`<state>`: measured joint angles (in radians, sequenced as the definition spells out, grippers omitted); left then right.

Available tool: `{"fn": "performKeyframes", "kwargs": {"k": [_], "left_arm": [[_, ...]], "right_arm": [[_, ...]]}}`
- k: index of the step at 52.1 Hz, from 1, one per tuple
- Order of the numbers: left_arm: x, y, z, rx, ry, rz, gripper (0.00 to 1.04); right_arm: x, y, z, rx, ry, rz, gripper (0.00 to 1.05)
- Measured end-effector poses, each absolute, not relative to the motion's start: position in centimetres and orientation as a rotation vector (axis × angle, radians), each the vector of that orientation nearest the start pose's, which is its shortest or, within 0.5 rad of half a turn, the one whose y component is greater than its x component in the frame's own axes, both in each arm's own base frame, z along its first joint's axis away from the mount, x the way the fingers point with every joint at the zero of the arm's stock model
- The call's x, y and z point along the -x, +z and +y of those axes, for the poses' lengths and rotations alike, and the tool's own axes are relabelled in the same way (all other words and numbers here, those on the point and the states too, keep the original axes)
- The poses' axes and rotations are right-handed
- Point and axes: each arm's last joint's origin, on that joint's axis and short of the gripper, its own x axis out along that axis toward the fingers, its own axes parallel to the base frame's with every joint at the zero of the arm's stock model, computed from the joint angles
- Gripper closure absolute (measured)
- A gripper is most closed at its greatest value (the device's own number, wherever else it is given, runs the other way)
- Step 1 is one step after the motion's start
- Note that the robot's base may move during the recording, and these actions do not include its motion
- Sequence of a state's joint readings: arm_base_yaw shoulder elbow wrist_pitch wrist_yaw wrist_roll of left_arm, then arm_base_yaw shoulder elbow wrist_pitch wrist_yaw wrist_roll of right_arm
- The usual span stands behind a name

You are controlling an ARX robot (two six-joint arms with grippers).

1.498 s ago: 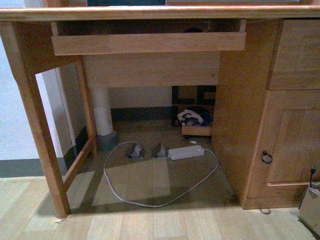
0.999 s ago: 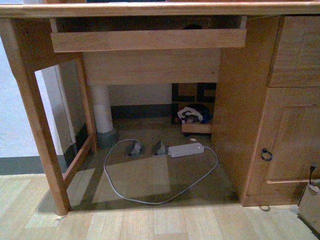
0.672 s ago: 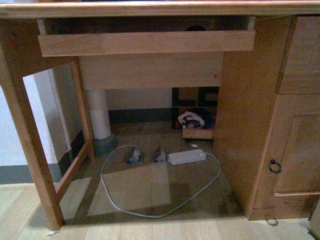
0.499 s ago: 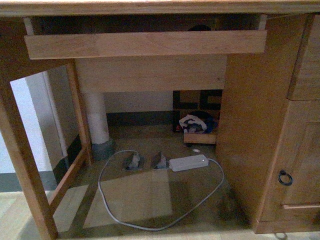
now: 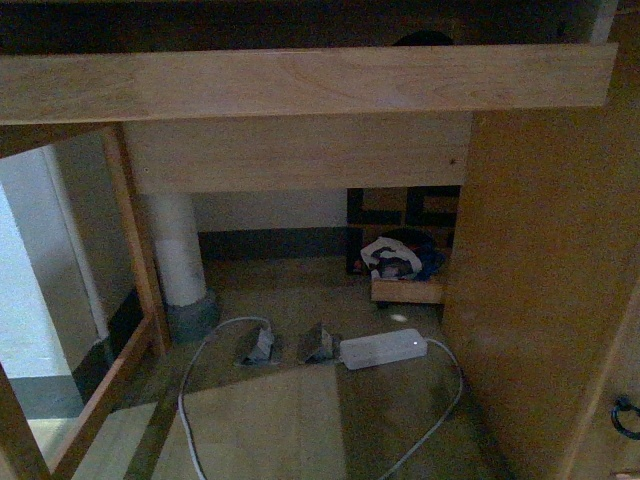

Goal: Place mouse

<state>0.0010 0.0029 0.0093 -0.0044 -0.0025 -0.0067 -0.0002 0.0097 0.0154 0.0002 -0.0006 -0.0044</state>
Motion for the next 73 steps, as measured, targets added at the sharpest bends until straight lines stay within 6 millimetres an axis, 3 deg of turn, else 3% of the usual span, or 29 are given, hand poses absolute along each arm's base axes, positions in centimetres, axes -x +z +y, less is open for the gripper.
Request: {"fn": "performKeyframes", "kwargs": {"k": [67, 73], "left_arm": [[-9.7, 16.6, 0.0, 0.006, 0.003, -0.005, 0.07], [-10.3, 17.6, -0.2, 0.059, -0.052, -0.044, 0.07]], "right_arm": [[-9.7, 16.8, 0.0, 0.004, 0.001, -0.003, 0.07], [-9.7, 16.8, 0.0, 0.005, 0.001, -0.003, 0.07]]}}
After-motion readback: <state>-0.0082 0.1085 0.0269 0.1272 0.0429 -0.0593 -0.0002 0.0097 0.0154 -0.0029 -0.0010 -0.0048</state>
